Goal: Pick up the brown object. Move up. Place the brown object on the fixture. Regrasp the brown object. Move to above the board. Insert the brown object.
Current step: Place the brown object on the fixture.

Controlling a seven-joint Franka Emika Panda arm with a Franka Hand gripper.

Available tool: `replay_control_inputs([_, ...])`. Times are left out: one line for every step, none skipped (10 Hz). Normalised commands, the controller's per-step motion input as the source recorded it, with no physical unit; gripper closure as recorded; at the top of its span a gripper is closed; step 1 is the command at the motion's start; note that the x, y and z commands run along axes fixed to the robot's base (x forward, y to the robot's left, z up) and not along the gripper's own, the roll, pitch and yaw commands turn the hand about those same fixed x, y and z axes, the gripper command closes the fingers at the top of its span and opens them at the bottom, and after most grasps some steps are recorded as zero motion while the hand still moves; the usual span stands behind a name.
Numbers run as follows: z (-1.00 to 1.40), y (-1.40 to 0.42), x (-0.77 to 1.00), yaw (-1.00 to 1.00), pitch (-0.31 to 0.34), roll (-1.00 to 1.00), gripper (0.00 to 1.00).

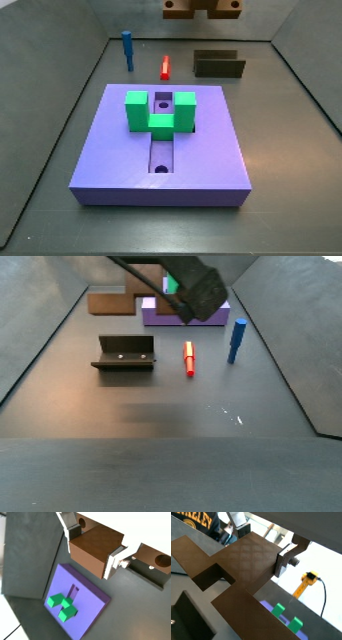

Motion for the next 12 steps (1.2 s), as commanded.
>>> replay_control_inputs([-0.25,0.0,0.71,-0.37,0.0,0.51,1.0])
replay_control_inputs([-0.41,-0.03,0.83,-0.25,0.037,0.29,1.0])
replay_control_inputs([-0.41,-0.14,0.83,-0.25,0.0,0.17,1.0])
replay_control_inputs([-0.41,-0.2,0.81,-0.26,0.0,0.12,1.0])
replay_control_inputs([-0.41,-0.2,0.79,-0.25,0.0,0.07,1.0])
replay_control_inputs([-0.41,-0.07,0.71,-0.16,0.0,0.03,1.0])
replay_control_inputs([-0.45,-0.16,0.77,0.0,0.0,0.22,1.0])
replay_control_inputs([-0.47,-0.13,0.76,0.0,-0.006,0.2,1.0])
replay_control_inputs([-0.51,-0.17,0.73,0.12,-0.069,0.19,1.0])
replay_control_inputs([-0.47,-0.18,0.78,0.19,-0.049,0.11,1.0])
replay_control_inputs([-0.45,-0.11,0.57,0.33,-0.009,0.26,1.0])
replay_control_inputs([-0.33,0.0,0.46,0.41,0.0,0.1,1.0])
